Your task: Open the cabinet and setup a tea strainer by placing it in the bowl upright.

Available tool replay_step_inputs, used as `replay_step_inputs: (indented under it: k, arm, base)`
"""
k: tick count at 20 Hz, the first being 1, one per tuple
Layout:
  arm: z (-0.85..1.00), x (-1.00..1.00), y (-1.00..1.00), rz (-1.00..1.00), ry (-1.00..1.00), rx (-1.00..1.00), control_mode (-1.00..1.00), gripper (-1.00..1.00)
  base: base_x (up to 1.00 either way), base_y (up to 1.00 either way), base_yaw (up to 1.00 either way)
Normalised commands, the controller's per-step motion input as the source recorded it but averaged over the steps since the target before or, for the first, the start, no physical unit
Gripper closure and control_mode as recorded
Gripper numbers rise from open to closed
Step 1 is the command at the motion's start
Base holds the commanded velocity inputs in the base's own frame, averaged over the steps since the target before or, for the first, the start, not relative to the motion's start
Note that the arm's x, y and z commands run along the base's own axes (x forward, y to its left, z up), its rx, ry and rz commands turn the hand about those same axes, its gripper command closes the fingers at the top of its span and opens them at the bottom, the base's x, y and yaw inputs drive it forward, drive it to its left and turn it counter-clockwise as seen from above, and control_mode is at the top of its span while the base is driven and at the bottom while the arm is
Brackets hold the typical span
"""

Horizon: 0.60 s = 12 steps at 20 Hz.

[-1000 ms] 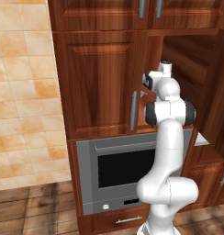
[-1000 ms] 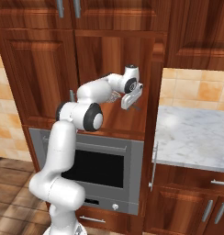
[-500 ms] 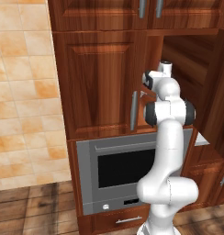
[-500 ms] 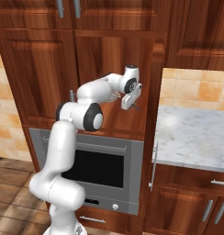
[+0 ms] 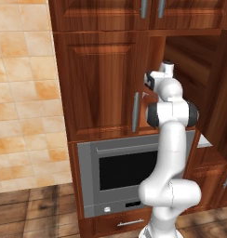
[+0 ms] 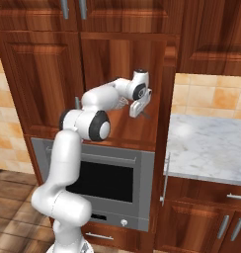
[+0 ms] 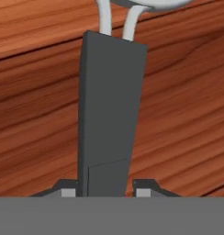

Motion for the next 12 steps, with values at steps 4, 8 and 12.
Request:
replay_step_inputs:
  k: [4,8,12]
  arm:
    - [0.15,-0.41,0.0,-0.03,-0.14,0.0,-1.0,1.0]
    - [0.29,-0.62,0.0,-0.1,-0.19,0.0,-1.0,1.0]
    - [0.19,-0.7,-0.01,-0.14,-0.14,-0.02,-1.0,1.0]
  base:
    - [0.0,0.0,0.0]
    - [0.0,0.0,0.0]
    - [0.0,0.0,0.0]
